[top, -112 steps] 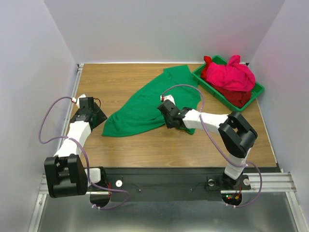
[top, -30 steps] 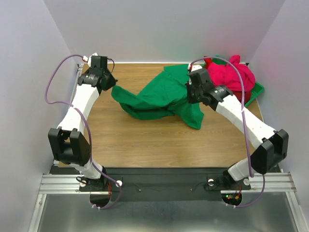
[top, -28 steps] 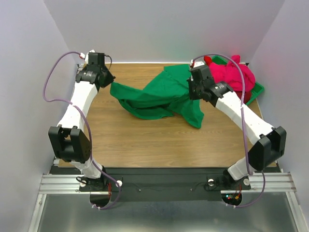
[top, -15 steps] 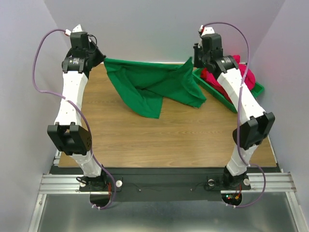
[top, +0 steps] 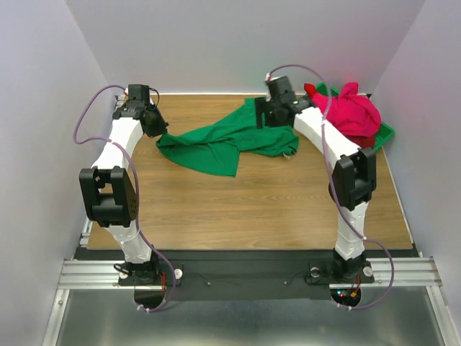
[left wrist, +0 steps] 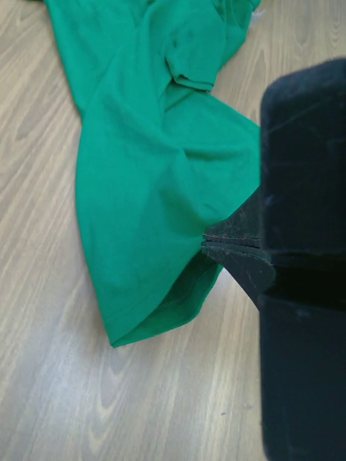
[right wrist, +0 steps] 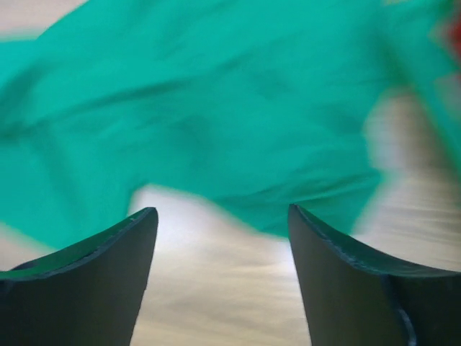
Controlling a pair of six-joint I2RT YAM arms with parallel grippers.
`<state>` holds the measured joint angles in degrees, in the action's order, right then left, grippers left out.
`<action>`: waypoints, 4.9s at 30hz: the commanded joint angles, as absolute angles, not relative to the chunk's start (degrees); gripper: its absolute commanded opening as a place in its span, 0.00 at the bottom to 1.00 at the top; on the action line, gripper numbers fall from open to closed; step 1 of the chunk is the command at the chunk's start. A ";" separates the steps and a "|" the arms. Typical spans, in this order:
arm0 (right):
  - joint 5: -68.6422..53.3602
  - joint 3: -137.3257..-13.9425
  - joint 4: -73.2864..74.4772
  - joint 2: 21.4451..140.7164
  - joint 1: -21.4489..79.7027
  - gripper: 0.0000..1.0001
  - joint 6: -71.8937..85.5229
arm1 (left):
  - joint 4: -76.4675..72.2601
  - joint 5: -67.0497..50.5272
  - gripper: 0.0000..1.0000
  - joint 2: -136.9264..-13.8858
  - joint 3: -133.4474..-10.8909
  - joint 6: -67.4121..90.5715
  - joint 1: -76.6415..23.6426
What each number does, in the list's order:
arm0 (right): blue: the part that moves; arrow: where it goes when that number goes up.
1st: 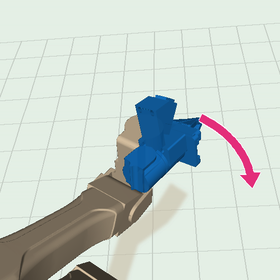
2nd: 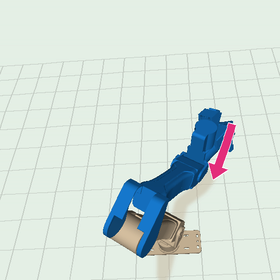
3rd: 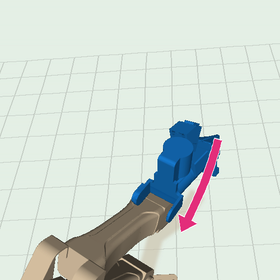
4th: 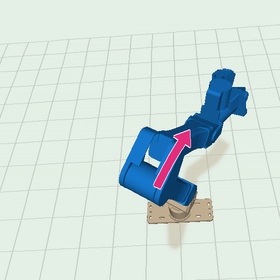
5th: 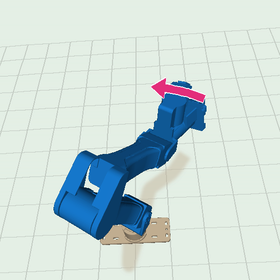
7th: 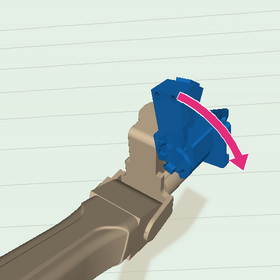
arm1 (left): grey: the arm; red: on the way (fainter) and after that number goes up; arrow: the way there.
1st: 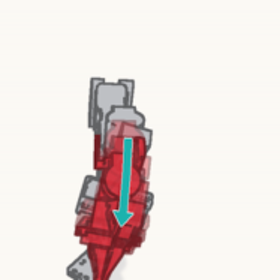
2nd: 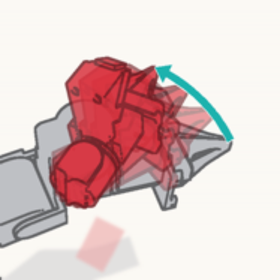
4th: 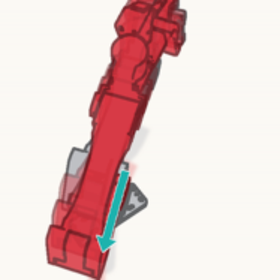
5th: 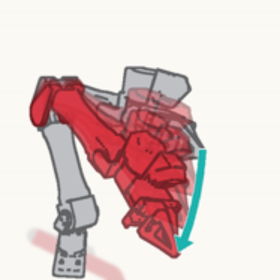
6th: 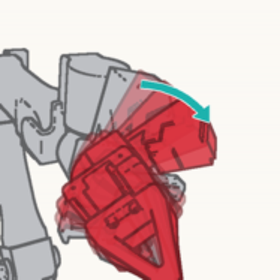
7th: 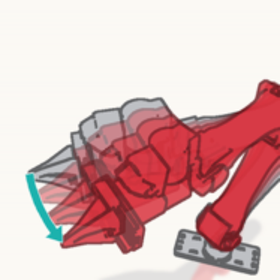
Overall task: Fold and stack the t-shirts
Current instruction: Flatten the tshirt out
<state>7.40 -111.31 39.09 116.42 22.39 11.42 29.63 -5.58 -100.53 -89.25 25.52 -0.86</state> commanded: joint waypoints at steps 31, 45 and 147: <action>13.61 -118.12 27.16 136.49 32.17 0.73 14.15 | 28.74 -5.10 0.00 -96.77 -84.11 21.88 -0.44; 23.55 -122.61 26.72 138.87 32.17 0.19 14.77 | 27.78 -5.98 0.00 -95.19 -80.78 22.32 -0.53; 8.52 -65.47 18.02 101.07 25.75 0.72 21.71 | 20.92 -16.35 0.00 -84.81 -65.83 14.33 1.14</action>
